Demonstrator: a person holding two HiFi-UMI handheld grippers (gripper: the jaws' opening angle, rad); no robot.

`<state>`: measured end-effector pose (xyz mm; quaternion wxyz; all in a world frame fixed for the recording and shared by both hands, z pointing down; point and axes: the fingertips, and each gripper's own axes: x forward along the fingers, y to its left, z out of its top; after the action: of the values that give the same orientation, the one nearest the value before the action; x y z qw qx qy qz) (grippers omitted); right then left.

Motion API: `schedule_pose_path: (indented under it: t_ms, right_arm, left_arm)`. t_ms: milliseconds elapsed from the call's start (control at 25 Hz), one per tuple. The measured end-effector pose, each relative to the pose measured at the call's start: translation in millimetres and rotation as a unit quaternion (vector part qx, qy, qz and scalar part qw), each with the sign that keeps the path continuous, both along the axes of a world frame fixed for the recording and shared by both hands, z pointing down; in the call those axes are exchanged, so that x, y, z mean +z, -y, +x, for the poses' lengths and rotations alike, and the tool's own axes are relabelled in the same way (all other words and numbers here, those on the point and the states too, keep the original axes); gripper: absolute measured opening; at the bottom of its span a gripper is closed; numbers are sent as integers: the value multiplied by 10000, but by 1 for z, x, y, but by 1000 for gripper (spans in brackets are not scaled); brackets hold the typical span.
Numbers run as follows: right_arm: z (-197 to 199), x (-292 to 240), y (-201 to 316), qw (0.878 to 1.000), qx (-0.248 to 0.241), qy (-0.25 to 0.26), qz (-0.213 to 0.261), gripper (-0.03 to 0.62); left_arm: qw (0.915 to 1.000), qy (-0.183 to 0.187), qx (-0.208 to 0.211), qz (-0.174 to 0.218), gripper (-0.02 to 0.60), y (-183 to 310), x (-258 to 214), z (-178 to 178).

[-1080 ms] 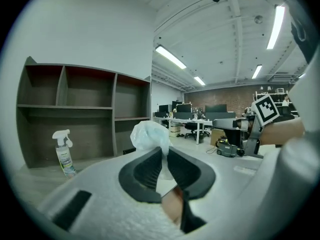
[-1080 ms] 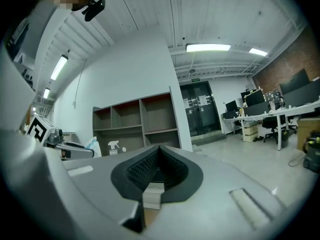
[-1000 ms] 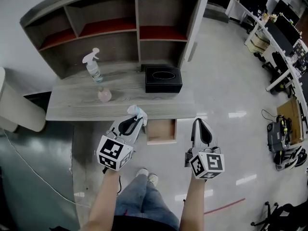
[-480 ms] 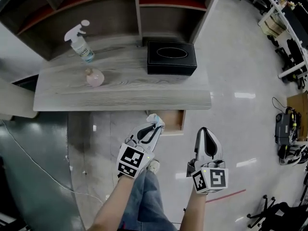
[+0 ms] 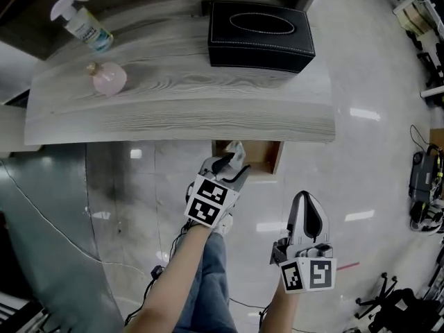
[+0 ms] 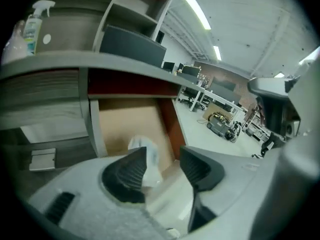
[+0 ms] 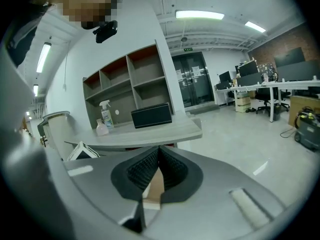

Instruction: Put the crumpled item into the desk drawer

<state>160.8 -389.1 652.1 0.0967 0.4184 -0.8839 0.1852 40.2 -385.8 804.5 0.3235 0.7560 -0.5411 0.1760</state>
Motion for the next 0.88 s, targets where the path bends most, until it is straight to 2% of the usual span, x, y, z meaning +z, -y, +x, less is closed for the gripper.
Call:
schedule_pose_path:
  t_ms: [80,200,320,480,640,760,880]
  right_arm:
    - [2,4,-2,10000,9,-13,-28,12]
    - [3,-4,1,10000,52,29,12,12]
    - [3,-33,10,9997,109,146,177,12]
    - [1,-99,24,9978,159,344,536,12]
    - [-3,-176,34,9936,143,539,981,12]
    - [-6,-231,49,9878,137,678,1394,12]
    - [-4,-281,58,9819,152,783,1716,12]
  left_arm:
    - [9998,-18,118,-132,221,0,8,3]
    - [9998,48,212,-48,222,-10,-7,4]
    - [9991,121,213,337,183,-17,-57,-3]
    - [9932,270,-51,1131,116,-10,-163,-29]
    - [9758,517,-274,2106,71,8,-285,-57]
    - [9561,666,-375,2828,31,22,-368,-73]
    - [9368,800,-457,3374,5,22,-437,-82]
